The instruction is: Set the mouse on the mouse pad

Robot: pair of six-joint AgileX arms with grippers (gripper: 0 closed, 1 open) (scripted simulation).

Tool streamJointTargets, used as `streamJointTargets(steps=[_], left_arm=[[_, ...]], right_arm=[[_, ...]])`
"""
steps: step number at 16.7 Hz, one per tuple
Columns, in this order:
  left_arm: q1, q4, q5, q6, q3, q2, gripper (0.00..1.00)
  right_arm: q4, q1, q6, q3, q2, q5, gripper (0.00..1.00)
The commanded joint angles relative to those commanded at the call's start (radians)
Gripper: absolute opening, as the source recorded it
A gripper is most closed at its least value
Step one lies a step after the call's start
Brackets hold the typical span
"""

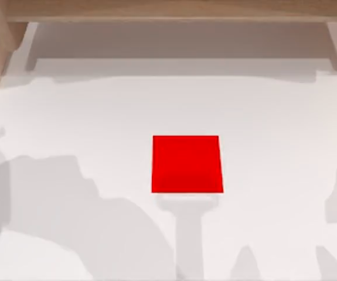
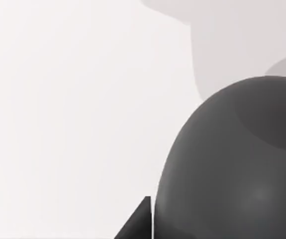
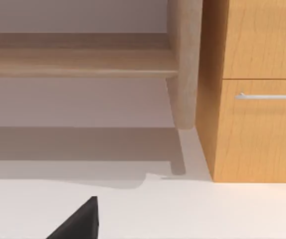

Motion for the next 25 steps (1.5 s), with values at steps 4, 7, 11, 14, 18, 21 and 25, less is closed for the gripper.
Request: streamJointTargets(steps=[4, 7, 11, 14, 18, 21, 25], left_arm=[[-0.132, -0.083, 0.072, 0.367, 0.074, 0.099, 0.00], [-0.255, -0.163, 0.128, 0.692, 0.134, 0.195, 0.00], [-0.432, -0.271, 0.190, 1.158, 0.232, 0.332, 0.00], [-0.566, -0.331, 0.214, 1.508, 0.325, 0.426, 0.00], [-0.732, -0.361, 0.199, 1.943, 0.475, 0.528, 0.00], [-0.840, -0.342, 0.152, 2.226, 0.600, 0.578, 0.00], [-0.950, -0.283, 0.060, 2.515, 0.755, 0.615, 0.00]], right_arm=[[0.000, 0.000, 0.000, 0.000, 0.000, 0.000, 1.00], [0.000, 0.000, 0.000, 0.000, 0.000, 0.000, 1.00], [0.000, 0.000, 0.000, 0.000, 0.000, 0.000, 1.00], [0.000, 0.000, 0.000, 0.000, 0.000, 0.000, 1.00], [0.000, 0.000, 0.000, 0.000, 0.000, 0.000, 1.00], [0.000, 0.000, 0.000, 0.000, 0.000, 0.000, 1.00], [0.000, 0.000, 0.000, 0.000, 0.000, 0.000, 1.00]])
